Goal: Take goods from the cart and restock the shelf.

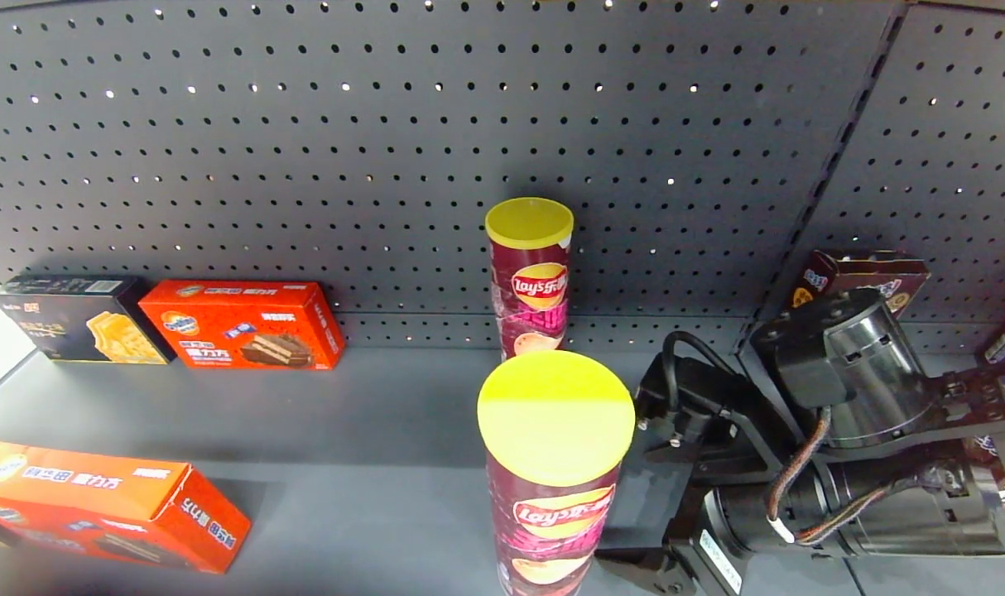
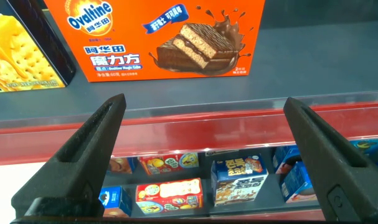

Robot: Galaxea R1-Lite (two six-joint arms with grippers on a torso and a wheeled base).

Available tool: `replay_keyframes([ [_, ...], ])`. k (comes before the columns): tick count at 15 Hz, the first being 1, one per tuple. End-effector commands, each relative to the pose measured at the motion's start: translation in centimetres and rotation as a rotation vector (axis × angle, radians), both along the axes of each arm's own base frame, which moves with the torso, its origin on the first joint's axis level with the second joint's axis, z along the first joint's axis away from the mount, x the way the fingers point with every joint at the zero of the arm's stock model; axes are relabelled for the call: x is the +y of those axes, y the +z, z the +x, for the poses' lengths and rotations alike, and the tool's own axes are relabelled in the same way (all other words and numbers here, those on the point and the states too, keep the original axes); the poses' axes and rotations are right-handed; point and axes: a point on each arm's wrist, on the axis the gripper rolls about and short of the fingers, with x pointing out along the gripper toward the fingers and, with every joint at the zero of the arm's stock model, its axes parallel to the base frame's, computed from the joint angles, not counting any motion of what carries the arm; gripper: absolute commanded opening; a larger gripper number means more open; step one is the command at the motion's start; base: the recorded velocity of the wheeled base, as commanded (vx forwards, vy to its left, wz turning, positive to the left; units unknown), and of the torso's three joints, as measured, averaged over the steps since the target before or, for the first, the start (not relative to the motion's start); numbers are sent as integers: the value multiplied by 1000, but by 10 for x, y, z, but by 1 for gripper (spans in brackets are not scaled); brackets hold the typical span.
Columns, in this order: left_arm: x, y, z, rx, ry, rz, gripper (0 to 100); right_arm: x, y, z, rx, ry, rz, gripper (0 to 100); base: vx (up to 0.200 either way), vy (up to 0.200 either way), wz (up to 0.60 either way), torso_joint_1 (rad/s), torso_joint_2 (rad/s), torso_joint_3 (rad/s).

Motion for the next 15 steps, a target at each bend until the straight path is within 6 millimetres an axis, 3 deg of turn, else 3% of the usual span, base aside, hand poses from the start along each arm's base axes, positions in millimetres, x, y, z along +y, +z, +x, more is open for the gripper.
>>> replay_keyframes([
  [1,0,0,0,0,1,0,100,0,1,0,-2,2,4,100,0,0,0,0,0,0],
  [15,0,0,0,0,1,0,100,5,-4,-1,11,19,-11,100,0,0,0,0,0,0],
])
